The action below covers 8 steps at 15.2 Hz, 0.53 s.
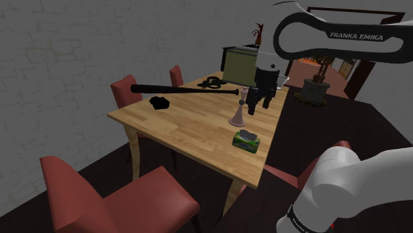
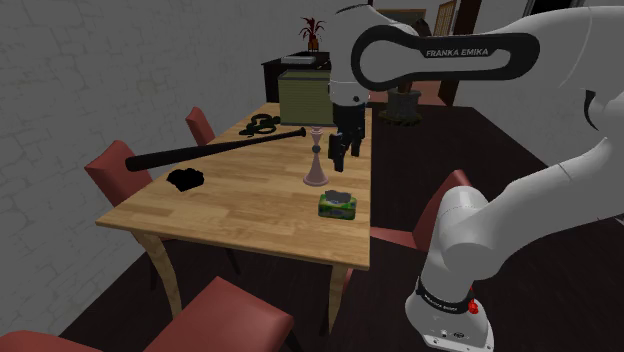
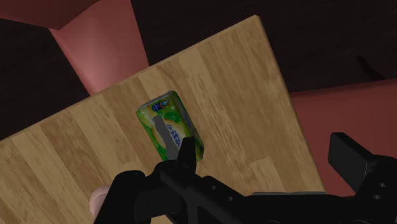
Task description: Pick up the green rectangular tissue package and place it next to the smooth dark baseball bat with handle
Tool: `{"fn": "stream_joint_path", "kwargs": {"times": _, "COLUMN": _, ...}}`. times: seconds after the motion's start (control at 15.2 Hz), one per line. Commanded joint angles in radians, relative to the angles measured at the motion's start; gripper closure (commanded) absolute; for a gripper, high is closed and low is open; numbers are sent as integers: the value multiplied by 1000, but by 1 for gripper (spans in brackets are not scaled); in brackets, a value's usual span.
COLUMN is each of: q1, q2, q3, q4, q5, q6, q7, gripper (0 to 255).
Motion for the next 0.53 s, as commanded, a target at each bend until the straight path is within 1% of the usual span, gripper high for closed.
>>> {"fn": "stream_joint_path", "kwargs": {"times": 0.0, "q1": 0, "q2": 0, "q3": 0, "q4": 0, "q5": 0, "q6": 0, "q7": 0, "gripper": 0}}
{"fn": "stream_joint_path", "kwargs": {"times": 0.26, "q1": -4, "q2": 31, "q3": -93, "q4": -74, "q5": -48, "q6": 113, "q7": -123, "gripper": 0}}
{"fn": "stream_joint_path", "kwargs": {"times": 0.46, "q1": -6, "q2": 76, "q3": -164, "q4": -112, "q5": -80, "q6": 203, "q7": -216, "gripper": 0}}
